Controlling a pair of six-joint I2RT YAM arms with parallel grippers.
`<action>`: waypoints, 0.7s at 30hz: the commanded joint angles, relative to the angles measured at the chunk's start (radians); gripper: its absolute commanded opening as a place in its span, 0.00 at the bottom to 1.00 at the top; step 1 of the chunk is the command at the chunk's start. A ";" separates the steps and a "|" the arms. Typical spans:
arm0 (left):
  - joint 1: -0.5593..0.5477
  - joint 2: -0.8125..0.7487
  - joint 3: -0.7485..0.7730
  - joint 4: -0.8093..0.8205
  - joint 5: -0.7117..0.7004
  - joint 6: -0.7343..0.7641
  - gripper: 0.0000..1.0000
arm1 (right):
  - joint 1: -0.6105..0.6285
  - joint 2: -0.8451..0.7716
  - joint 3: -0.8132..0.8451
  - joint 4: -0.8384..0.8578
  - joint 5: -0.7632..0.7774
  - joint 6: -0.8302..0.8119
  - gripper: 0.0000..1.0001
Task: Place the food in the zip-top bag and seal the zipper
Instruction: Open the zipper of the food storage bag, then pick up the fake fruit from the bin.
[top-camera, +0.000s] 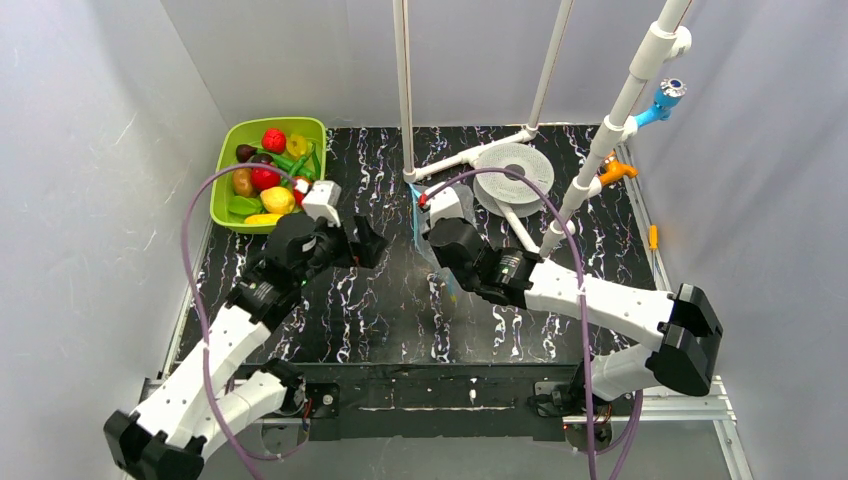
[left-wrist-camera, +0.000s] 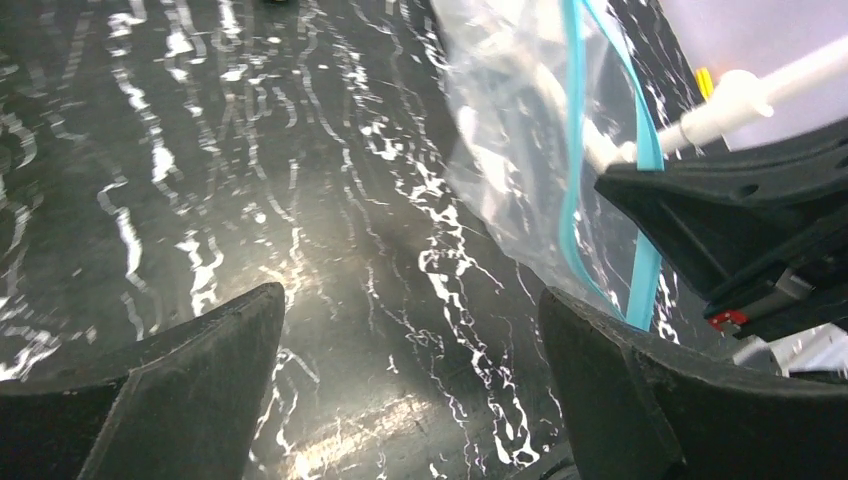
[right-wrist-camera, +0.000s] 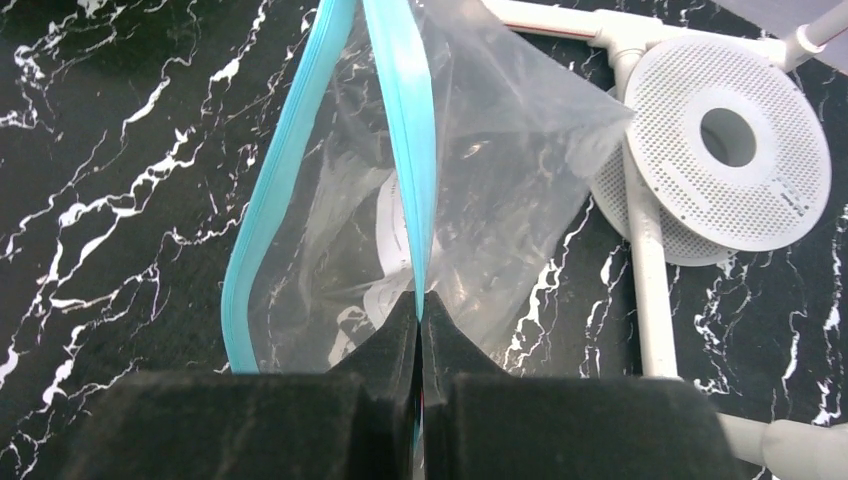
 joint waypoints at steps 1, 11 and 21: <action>0.001 -0.036 0.057 -0.257 -0.249 -0.080 0.98 | 0.006 -0.058 -0.049 0.079 -0.051 -0.009 0.01; 0.234 0.368 0.344 -0.396 -0.389 -0.040 0.98 | 0.006 -0.183 -0.202 0.177 -0.101 0.000 0.01; 0.475 0.754 0.522 -0.145 -0.343 -0.059 0.98 | 0.005 -0.216 -0.271 0.249 -0.115 0.009 0.01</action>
